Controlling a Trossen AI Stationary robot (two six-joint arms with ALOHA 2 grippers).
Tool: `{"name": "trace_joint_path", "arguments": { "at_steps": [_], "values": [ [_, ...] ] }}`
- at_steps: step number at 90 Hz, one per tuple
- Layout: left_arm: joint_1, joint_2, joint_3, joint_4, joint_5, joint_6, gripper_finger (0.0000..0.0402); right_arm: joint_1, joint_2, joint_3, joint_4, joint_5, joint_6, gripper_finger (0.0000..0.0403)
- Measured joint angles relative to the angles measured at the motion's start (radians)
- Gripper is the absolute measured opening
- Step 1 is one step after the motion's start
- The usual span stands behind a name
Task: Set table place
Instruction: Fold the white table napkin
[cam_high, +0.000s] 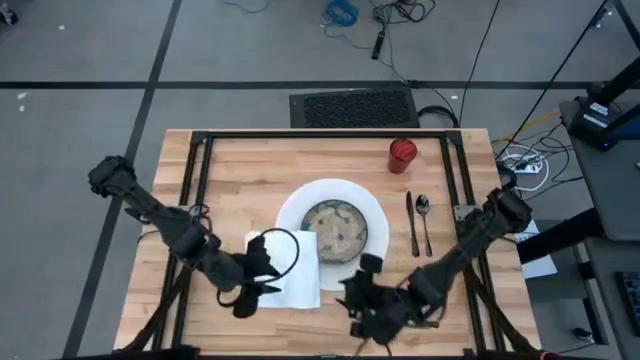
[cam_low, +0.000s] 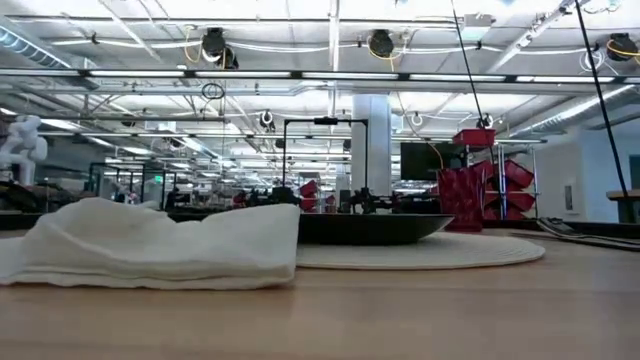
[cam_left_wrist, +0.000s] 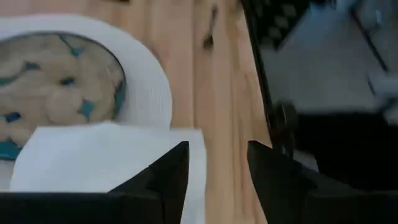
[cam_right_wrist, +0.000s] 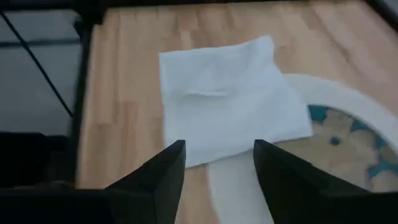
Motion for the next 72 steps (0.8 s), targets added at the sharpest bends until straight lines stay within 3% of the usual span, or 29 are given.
{"name": "trace_joint_path", "arguments": {
  "at_steps": [20,45,58,72],
  "values": [
    [-0.066,0.129,0.0,0.15,-0.073,-0.065,0.0149,0.092,0.06,0.0,-0.043,0.141,0.301,0.0176],
    [-0.098,0.31,0.0,0.454,-0.19,-0.065,0.0149,0.126,0.159,-0.001,-0.034,0.138,0.468,0.0176],
    [-0.119,0.325,0.0,0.428,-0.219,-0.065,0.0149,0.134,0.151,0.0,-0.087,0.139,0.537,0.0176],
    [-0.16,0.253,0.0,0.297,-0.242,-0.093,0.0149,0.15,0.122,0.0,-0.395,0.112,0.83,0.0171]
  ]
}}
